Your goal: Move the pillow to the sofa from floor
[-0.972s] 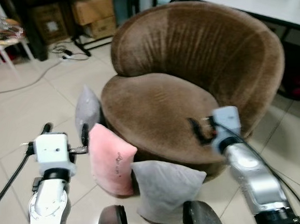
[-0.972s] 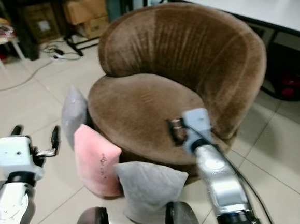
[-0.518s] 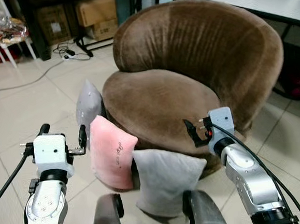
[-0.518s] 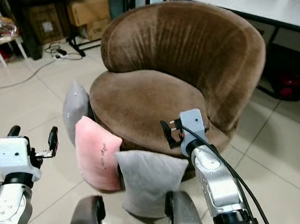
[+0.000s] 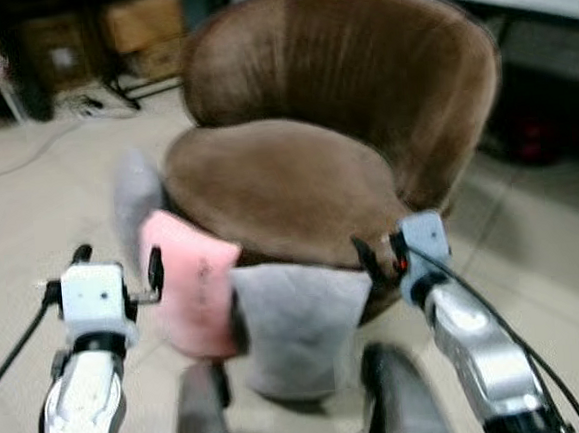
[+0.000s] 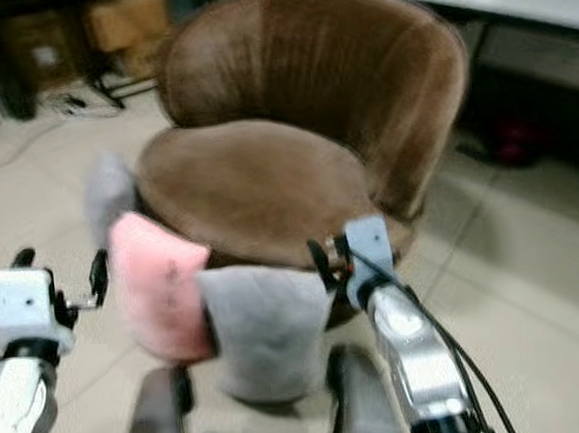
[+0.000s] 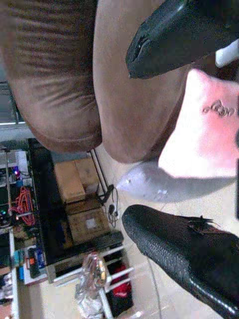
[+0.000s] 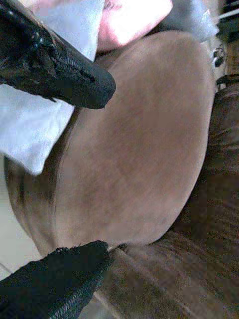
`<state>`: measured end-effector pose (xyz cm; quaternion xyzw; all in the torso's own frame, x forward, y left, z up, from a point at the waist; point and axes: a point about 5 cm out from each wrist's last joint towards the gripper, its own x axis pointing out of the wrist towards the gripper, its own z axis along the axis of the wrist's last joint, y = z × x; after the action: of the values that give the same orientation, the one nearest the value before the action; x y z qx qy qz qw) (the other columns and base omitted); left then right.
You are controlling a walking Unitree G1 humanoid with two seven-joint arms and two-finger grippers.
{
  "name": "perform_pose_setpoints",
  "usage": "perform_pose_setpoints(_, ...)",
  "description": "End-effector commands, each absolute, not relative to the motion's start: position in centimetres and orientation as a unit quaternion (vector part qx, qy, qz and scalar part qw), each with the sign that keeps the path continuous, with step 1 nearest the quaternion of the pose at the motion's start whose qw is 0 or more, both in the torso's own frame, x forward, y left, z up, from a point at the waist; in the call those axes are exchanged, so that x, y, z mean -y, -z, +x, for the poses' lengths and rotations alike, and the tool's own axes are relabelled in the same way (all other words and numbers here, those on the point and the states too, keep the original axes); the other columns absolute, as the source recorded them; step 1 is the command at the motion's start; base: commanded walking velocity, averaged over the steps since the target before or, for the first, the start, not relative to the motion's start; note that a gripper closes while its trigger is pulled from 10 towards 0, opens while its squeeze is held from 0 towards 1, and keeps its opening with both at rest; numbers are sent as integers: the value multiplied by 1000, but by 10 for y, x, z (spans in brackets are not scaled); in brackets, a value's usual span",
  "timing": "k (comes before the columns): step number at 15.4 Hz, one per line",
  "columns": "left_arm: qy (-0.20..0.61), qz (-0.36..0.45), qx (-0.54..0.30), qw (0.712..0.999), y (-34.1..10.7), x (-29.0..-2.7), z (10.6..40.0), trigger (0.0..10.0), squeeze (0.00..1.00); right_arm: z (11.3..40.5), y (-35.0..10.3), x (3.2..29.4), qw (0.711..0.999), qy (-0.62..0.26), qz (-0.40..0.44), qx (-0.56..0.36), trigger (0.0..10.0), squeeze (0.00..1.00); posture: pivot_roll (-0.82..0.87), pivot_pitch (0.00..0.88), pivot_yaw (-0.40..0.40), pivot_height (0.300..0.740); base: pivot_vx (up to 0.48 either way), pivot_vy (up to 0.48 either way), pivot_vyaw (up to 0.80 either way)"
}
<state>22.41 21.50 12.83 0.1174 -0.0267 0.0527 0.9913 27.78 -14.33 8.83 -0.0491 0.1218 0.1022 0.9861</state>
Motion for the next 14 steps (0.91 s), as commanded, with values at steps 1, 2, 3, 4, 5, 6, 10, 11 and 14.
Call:
perform_pose_setpoints(1,-53,118,16,991,-124,-214,222,10000,0,281,-92,144,986,-104,-50,-117,10000,0,1,0,-49,490,0,0,0)
perform_pose_setpoints(2,-54,119,15,991,-124,-214,221,10000,0,281,-92,144,986,-105,-50,-117,10000,0,1,0,-49,490,0,0,0)
perform_pose_setpoints(3,-56,120,15,991,-124,-214,220,10000,0,282,-92,143,986,-107,-51,-117,10000,0,6,0,-54,490,0,0,0)
perform_pose_setpoints(4,-57,119,15,991,-124,-214,220,10000,0,282,-93,143,986,-109,-50,-116,10000,0,8,0,-56,490,0,0,0)
perform_pose_setpoints(5,-57,119,15,991,-124,-214,220,10000,0,283,-93,142,986,-110,-50,-116,10000,0,8,0,-56,490,0,0,0)
perform_pose_setpoints(6,-57,119,15,991,-124,-214,220,10000,0,283,-93,142,986,-110,-50,-116,10000,0,8,0,-56,490,0,0,0)
perform_pose_setpoints(10,-54,113,26,992,-128,-213,217,10000,0,286,-97,129,977,-166,-83,-102,10000,0,17,0,-64,490,63,0,542)
perform_pose_setpoints(11,-53,112,29,992,-129,-213,217,10000,0,286,-98,127,976,-176,-85,-100,10000,0,22,0,-66,490,341,0,800)
perform_pose_setpoints(14,-56,117,21,991,-128,-214,219,10000,0,289,-97,128,972,-189,-95,-104,10000,0,19,0,-60,490,107,0,267)
